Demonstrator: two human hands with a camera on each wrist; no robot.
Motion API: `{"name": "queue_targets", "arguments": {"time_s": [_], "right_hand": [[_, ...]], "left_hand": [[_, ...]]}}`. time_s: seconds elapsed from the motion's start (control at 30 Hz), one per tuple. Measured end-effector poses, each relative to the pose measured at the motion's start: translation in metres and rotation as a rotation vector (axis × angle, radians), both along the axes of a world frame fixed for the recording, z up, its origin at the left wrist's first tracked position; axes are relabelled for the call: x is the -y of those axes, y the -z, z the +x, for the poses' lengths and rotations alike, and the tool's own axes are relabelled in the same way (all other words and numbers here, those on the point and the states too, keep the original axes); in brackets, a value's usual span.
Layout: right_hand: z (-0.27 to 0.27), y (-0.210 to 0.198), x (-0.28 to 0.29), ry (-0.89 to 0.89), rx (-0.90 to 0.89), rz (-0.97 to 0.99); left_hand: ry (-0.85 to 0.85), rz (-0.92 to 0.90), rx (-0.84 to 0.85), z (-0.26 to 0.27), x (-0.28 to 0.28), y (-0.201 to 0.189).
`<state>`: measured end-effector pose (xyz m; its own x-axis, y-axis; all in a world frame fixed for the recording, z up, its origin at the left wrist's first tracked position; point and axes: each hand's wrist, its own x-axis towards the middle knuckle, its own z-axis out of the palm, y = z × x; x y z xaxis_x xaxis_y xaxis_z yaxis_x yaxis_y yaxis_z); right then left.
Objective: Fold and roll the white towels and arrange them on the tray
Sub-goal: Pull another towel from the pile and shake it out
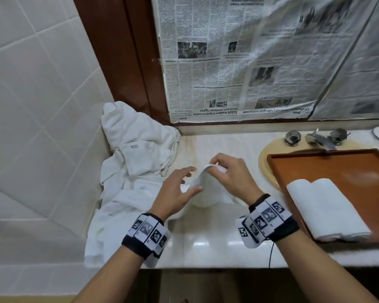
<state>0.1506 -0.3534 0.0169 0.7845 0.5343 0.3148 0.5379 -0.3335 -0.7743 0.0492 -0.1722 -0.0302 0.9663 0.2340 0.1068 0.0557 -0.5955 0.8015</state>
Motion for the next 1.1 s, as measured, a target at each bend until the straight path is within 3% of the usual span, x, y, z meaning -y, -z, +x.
{"name": "queue_targets", "arguments": {"time_s": [0.17,0.27,0.37,0.47,0.57,0.67,0.77,0.87,0.93,1.1], "right_hand": [[0.000,0.042,0.019,0.037,-0.271,-0.090],[-0.004,0.075,0.031,-0.066,-0.356,-0.315],[-0.026,0.099,0.023,-0.186,-0.405,-0.284],[-0.039,0.105,0.004,-0.164,-0.568,-0.173],[-0.030,0.095,-0.004,-0.104,-0.469,-0.236],[-0.011,0.077,-0.001,-0.096,-0.417,-0.162],[0.006,0.055,0.002,-0.041,-0.412,-0.048],[0.017,0.033,0.001,-0.003,-0.436,0.057],[0.023,0.018,0.003,0.026,-0.423,0.105],[0.036,-0.020,0.029,0.096,-0.386,0.243]], "left_hand": [[-0.124,-0.111,0.055,0.010,0.013,-0.001],[-0.134,-0.357,-0.006,0.000,0.015,-0.011],[-0.109,-0.502,-0.047,-0.011,0.021,-0.018],[-0.126,-0.376,-0.073,-0.019,0.019,-0.008],[-0.254,-0.253,-0.084,-0.033,0.001,0.012],[-0.309,-0.024,-0.147,-0.057,-0.026,0.036],[-0.299,0.323,-0.348,-0.080,-0.042,0.061],[-0.284,0.586,-0.399,-0.089,-0.045,0.083],[-0.333,0.622,-0.360,-0.089,-0.048,0.092],[-0.478,0.466,-0.226,-0.085,-0.065,0.091]]}}
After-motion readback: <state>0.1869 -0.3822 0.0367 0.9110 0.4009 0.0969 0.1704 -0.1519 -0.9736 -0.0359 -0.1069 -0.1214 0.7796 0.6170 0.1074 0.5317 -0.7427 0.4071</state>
